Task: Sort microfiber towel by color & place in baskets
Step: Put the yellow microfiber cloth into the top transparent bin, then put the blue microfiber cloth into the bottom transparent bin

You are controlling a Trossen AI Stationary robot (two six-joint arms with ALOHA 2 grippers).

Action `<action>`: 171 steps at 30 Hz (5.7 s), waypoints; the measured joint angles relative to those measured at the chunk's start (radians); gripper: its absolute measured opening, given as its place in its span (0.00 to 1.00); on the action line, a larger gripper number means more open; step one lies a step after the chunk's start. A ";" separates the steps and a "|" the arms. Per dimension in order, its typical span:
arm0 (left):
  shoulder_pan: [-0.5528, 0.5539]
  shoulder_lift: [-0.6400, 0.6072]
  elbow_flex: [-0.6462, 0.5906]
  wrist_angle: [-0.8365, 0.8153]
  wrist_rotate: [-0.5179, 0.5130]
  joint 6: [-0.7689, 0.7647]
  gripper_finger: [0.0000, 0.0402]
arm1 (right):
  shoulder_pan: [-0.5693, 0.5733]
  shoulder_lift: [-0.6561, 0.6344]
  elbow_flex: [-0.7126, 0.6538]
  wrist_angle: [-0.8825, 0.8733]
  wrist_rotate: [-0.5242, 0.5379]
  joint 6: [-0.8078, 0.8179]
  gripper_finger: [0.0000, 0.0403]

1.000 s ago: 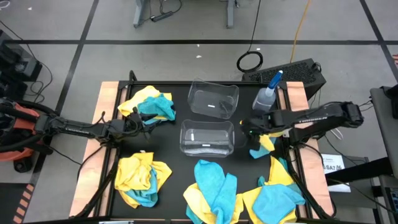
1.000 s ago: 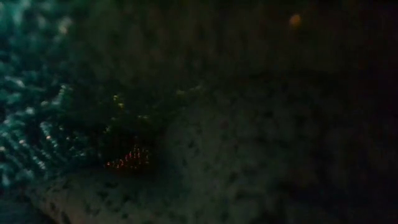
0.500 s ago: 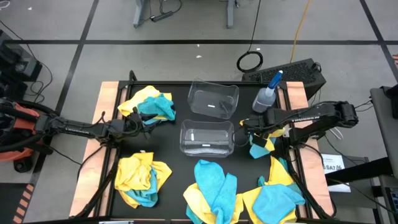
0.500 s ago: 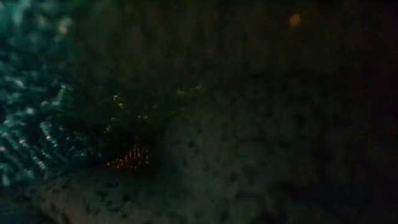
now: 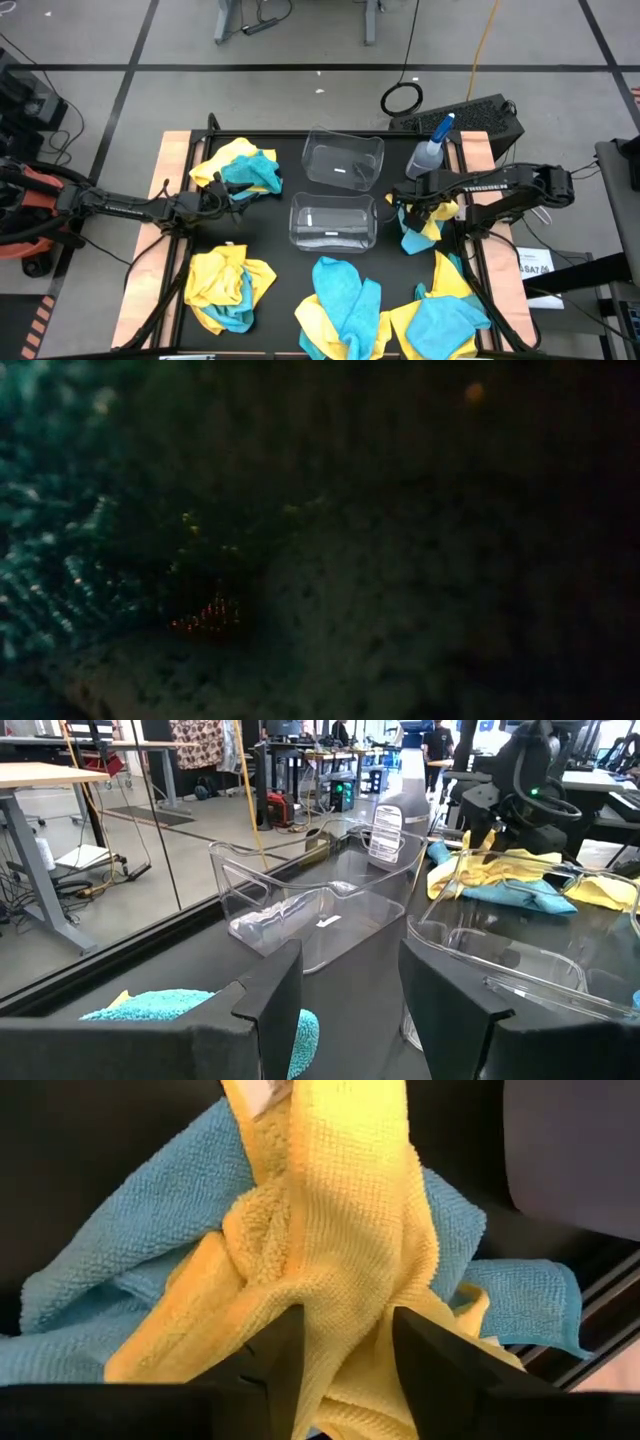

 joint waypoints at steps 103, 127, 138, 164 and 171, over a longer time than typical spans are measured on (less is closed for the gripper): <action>0.000 0.000 0.000 0.000 0.000 0.000 0.43 | -0.253 0.276 0.904 0.448 -0.112 -0.921 0.00; 0.000 0.000 0.000 0.000 0.000 0.000 0.43 | -0.338 0.654 0.904 0.248 -0.214 -0.909 0.00; 0.000 0.000 0.000 0.000 0.000 0.000 0.43 | -0.338 0.787 0.903 0.179 -0.281 -0.883 0.03; 0.000 0.000 0.000 0.000 0.000 0.000 0.43 | -0.260 0.365 0.903 0.108 -0.291 -0.818 0.59; 0.000 0.000 0.000 0.000 0.000 0.000 0.43 | -0.185 0.192 0.903 -0.011 -0.293 -0.759 0.58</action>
